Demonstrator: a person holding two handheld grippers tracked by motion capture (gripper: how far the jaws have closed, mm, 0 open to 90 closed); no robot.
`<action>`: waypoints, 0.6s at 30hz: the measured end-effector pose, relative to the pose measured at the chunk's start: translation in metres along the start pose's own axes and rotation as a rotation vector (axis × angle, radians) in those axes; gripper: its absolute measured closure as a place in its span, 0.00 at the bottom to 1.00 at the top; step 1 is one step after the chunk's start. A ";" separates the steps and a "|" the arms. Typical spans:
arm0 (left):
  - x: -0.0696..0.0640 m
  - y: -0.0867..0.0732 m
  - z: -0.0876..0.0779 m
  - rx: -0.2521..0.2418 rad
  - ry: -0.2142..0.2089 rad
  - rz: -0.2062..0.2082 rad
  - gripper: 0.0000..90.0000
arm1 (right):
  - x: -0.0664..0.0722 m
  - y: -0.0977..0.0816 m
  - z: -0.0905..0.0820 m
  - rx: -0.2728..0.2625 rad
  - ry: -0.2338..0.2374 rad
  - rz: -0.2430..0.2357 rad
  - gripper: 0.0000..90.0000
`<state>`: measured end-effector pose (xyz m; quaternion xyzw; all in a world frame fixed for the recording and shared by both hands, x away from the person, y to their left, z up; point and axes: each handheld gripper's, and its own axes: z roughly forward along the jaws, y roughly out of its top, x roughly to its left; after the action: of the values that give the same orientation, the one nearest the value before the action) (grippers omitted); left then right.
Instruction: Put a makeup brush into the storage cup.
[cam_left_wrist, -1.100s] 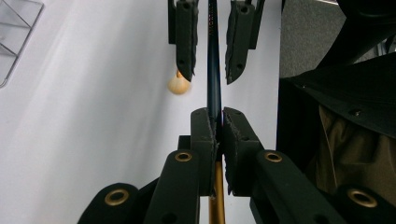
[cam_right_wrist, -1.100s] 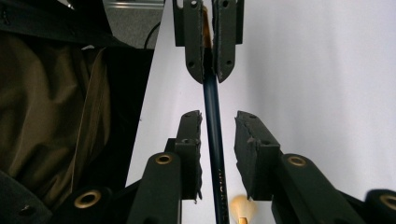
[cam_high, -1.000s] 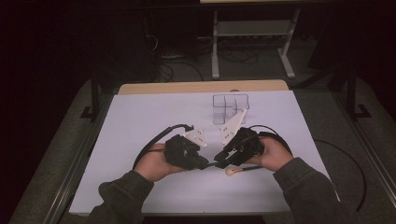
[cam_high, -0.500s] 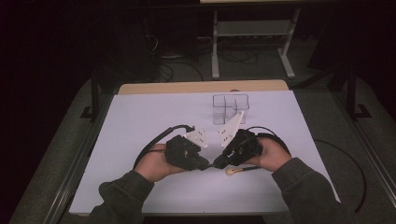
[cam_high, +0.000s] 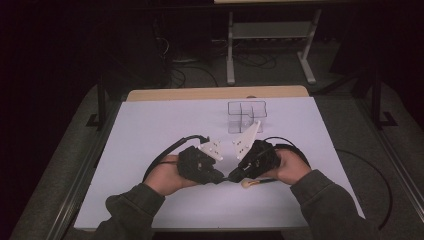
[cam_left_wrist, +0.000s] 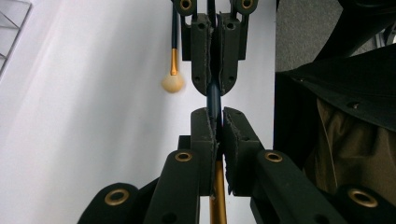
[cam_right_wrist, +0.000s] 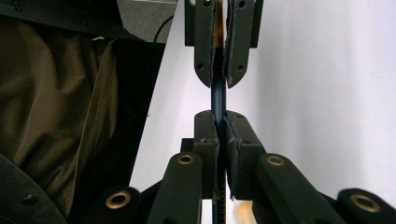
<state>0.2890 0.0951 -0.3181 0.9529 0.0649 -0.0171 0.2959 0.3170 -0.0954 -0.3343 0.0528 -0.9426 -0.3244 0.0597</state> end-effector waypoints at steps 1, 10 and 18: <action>0.000 0.000 0.000 -0.002 0.002 0.000 0.92 | 0.000 0.000 0.000 -0.001 0.000 0.001 0.92; 0.000 -0.005 -0.004 -0.013 0.014 0.003 0.84 | 0.000 -0.004 -0.002 -0.010 -0.016 0.004 0.92; 0.000 -0.011 -0.010 -0.053 0.016 -0.023 0.79 | 0.002 -0.012 -0.007 -0.032 -0.032 0.021 0.92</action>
<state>0.2878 0.1102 -0.3160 0.9439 0.0789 -0.0112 0.3204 0.3172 -0.1089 -0.3364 0.0365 -0.9387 -0.3394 0.0487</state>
